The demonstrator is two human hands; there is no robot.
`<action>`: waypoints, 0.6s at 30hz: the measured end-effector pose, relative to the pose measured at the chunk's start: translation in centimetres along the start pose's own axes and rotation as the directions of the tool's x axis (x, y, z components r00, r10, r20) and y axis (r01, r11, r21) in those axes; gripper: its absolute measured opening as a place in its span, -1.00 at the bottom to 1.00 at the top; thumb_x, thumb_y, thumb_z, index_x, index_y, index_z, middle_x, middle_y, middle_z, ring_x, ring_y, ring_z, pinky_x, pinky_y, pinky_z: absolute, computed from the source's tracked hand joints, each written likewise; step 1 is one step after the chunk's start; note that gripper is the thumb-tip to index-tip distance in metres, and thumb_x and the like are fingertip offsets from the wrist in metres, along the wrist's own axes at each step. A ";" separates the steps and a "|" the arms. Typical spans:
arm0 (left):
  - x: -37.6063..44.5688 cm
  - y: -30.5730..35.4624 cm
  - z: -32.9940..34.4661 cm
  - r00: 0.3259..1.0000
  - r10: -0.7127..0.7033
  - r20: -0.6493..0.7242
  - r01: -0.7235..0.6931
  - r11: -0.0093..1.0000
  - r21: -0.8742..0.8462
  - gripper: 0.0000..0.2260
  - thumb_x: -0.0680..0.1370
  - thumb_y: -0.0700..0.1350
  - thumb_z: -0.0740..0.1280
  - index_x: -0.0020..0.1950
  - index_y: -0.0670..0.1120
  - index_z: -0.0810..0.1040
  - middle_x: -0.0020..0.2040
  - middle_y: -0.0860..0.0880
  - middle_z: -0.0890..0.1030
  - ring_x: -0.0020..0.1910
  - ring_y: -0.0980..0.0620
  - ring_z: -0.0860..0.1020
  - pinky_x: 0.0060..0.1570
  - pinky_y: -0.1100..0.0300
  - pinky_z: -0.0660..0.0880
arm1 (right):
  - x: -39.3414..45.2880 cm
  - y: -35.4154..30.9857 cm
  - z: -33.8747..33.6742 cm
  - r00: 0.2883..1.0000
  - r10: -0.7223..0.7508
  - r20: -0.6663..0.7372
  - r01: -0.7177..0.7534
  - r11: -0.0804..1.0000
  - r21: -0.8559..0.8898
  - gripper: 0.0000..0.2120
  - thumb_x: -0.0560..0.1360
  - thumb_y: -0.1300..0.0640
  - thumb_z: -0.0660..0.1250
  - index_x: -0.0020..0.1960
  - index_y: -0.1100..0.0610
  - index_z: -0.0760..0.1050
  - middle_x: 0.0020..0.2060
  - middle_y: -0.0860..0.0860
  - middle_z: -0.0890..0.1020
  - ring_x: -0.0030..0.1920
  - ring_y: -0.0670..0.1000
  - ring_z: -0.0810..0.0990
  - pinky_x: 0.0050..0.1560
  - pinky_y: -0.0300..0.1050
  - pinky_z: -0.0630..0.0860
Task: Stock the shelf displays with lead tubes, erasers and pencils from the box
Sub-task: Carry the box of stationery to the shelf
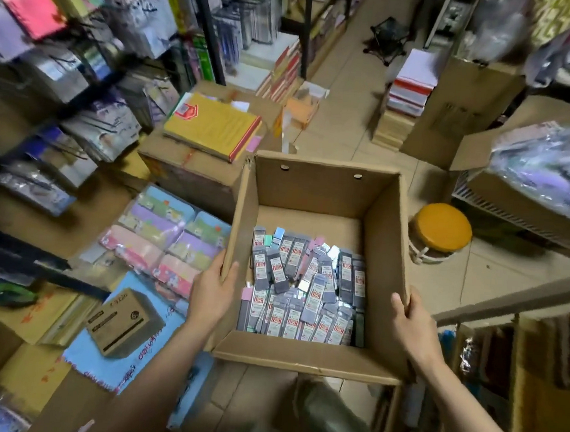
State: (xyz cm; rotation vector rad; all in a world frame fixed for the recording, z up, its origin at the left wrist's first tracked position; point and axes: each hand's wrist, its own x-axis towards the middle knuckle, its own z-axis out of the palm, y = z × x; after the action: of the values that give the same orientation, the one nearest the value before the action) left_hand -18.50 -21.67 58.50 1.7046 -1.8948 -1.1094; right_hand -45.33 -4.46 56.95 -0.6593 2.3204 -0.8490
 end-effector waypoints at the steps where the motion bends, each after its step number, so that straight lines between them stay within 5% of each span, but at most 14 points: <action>1: 1.5 1.3 0.4 1.000 -0.003 -0.015 0.003 1.000 0.003 -0.66 0.65 -0.03 0.19 0.40 -0.09 0.44 0.13 -0.09 0.61 0.03 -0.01 0.53 -0.01 0.20 0.37 | 2.0 -1.0 -0.8 1.000 -0.010 0.009 0.010 1.000 0.001 -0.65 0.65 0.05 0.14 0.41 0.10 0.34 0.03 0.05 0.58 0.02 0.09 0.57 0.02 0.01 0.50; 3: 4.8 3.8 1.3 0.999 -0.012 -0.037 0.012 1.000 -0.003 -0.68 0.65 -0.01 0.19 0.36 -0.08 0.46 0.00 -0.08 0.63 -0.09 -0.03 0.55 -0.13 0.17 0.39 | 6.3 -3.0 -2.5 0.999 -0.036 0.023 0.036 0.999 0.002 -0.65 0.65 0.04 0.14 0.41 0.08 0.34 0.03 0.03 0.58 -0.01 0.07 0.56 -0.02 -0.05 0.47; 9: 15.0 10.8 4.4 0.997 -0.003 -0.073 -0.002 0.998 -0.060 -0.69 0.64 -0.04 0.23 0.38 0.00 0.46 0.00 0.00 0.61 -0.01 -0.09 0.56 -0.08 0.11 0.43 | 18.4 -8.0 -5.5 0.995 -0.100 0.000 0.100 0.995 0.016 -0.65 0.65 0.06 0.16 0.39 0.14 0.36 0.25 0.11 0.56 0.24 0.16 0.52 0.20 0.02 0.46; 14: 25.9 15.3 7.9 0.998 0.009 -0.067 -0.013 0.999 -0.050 -0.70 0.63 -0.02 0.23 0.35 -0.03 0.48 -0.05 -0.11 0.64 -0.07 -0.12 0.57 -0.08 0.12 0.43 | 29.3 -11.3 -6.6 0.993 -0.106 -0.045 0.105 0.994 -0.027 -0.71 0.64 0.07 0.18 0.31 0.14 0.42 0.15 0.12 0.62 0.13 0.19 0.57 0.00 -0.11 0.40; 18: 34.5 19.7 10.6 0.998 0.005 -0.056 -0.008 0.999 -0.042 -0.68 0.63 -0.01 0.24 0.36 -0.04 0.48 -0.23 -0.04 0.61 -0.25 0.00 0.57 -0.25 0.21 0.38 | 37.7 -14.5 -8.0 0.995 -0.063 -0.071 0.060 0.997 -0.037 -0.71 0.64 0.12 0.19 0.33 0.14 0.42 0.15 0.13 0.62 0.14 0.24 0.56 0.04 -0.06 0.43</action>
State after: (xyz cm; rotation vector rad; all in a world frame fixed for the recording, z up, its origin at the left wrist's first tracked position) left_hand -46.34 -51.94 58.47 1.6877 -1.8297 -1.0805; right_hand -73.88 -34.06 59.12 -0.7299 2.3953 -0.8752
